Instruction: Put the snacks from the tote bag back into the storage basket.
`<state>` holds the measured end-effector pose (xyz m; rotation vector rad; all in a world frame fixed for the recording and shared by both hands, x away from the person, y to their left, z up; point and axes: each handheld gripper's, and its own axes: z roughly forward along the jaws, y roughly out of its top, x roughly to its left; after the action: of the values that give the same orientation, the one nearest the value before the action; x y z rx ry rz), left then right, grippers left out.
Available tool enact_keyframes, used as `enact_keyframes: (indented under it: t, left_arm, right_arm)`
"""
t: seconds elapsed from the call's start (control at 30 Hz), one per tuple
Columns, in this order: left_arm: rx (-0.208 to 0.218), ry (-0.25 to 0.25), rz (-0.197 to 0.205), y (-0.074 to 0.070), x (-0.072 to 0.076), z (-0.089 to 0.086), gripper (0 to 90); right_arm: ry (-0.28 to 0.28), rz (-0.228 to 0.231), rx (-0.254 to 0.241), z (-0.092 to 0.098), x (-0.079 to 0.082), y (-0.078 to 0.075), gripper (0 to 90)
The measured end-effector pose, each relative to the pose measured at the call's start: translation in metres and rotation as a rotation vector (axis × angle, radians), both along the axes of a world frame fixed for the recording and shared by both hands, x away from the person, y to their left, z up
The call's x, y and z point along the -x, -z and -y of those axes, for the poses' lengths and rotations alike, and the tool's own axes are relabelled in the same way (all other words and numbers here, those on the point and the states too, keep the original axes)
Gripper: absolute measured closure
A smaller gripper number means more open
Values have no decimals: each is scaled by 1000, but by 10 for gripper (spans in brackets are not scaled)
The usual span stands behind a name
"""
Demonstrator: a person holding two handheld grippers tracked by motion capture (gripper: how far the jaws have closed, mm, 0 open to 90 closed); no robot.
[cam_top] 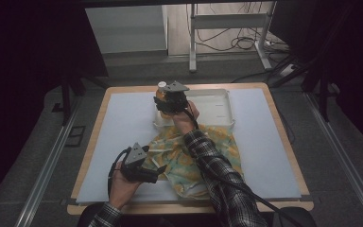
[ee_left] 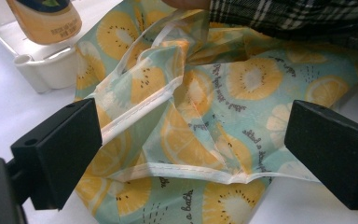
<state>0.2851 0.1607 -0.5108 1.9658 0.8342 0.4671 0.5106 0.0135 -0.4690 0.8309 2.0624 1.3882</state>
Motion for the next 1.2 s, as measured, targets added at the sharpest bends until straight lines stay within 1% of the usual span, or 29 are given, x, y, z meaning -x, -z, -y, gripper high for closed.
enact_keyframes:
  t: [0.13,0.5,0.6,0.7,1.07,1.2]
  left_arm:
    - [-1,2,0,0,0,0,39]
    - [3,1,-1,0,0,0,39]
    - [1,3,-1,0,0,1,39]
    - [0,4,-1,0,0,1,39]
    - [-1,4,-1,0,0,1,39]
    - [-2,5,-1,0,0,1,39]
  right_arm:
    - [5,-2,9,-3,-3,4,299]
    - [26,-15,-5,-8,-12,10,299]
    - [32,-13,2,-10,-13,12,300]
    - [36,-19,-1,-11,-15,13,299]
    - [53,-9,0,-16,-17,19,298]
    - [51,-7,7,-17,-16,23,297]
